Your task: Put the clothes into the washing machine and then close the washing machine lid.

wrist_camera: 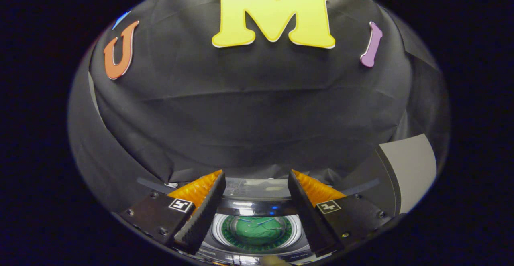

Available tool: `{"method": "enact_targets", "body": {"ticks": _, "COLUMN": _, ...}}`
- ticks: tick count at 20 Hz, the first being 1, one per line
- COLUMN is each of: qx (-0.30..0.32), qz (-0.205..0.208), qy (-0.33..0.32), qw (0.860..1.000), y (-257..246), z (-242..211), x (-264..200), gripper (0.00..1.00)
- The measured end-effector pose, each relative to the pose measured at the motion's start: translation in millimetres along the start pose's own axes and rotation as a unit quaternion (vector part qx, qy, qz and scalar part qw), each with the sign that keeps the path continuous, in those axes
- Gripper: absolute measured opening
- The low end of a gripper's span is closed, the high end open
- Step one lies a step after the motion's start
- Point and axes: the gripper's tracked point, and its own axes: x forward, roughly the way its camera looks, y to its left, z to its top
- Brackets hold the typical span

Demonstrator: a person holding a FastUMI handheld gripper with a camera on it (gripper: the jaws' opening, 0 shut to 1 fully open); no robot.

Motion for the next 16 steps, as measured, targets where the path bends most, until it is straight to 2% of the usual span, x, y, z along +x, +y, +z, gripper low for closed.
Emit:
{"method": "enact_targets", "body": {"ticks": 4, "qx": -0.004, "qz": 0.0, "qy": -0.019, "qw": 1.0, "y": 0.7, "z": -15.0, "x": -10.9, "gripper": 0.97}}
{"method": "enact_targets", "body": {"ticks": 10, "qx": -0.013, "qz": 0.008, "qy": -0.015, "qw": 1.0, "y": 1.7, "z": -47.2, "x": -30.0, "gripper": 0.97}}
{"method": "enact_targets", "body": {"ticks": 16, "qx": -0.025, "qz": 0.013, "qy": 0.03, "qw": 0.999, "y": -1.6, "z": -104.9, "x": -48.3, "gripper": 0.98}}
